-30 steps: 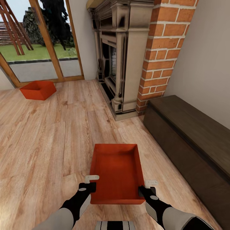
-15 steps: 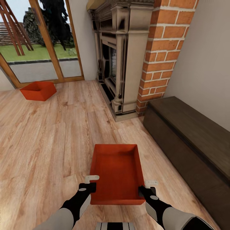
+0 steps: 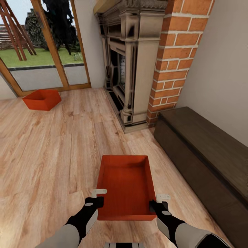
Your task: Move the two storage containers from the living room to the garage. In the garage, place one container on the floor and stack the other container on top of it (either order is fine).
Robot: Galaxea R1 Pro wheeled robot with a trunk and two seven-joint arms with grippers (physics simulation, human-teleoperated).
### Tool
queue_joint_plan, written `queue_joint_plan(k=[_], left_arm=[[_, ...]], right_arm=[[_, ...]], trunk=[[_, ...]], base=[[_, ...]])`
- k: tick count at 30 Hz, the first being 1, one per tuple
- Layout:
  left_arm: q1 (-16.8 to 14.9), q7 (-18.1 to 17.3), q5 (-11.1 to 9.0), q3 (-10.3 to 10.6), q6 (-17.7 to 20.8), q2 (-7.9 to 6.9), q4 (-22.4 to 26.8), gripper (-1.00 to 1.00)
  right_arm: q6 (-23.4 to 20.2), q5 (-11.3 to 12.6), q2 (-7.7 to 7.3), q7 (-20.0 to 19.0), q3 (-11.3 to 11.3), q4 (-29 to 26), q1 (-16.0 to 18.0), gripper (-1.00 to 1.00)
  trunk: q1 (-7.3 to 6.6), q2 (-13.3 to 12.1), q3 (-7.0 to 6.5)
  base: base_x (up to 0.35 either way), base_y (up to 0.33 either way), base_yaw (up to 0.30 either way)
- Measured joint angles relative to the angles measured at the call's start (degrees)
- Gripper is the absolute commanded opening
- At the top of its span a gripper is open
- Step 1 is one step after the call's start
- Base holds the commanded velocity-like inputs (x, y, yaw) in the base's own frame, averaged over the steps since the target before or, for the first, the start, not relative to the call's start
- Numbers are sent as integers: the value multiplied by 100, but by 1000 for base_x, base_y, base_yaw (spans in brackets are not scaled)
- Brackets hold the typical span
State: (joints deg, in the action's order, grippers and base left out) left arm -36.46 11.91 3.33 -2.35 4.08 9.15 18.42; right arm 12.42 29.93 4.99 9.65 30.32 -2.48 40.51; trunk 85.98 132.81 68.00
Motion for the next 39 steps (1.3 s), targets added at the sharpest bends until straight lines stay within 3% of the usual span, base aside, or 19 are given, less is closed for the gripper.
queue_joint_plan(k=[39], left_arm=[[2, -5, -20, 12, -1, -6, 7, -100]], right_arm=[[0, -11, 1, -1, -8, -3, 1, -100]], trunk=[[-857, -1564, -700]], base=[[0, 0, 0]])
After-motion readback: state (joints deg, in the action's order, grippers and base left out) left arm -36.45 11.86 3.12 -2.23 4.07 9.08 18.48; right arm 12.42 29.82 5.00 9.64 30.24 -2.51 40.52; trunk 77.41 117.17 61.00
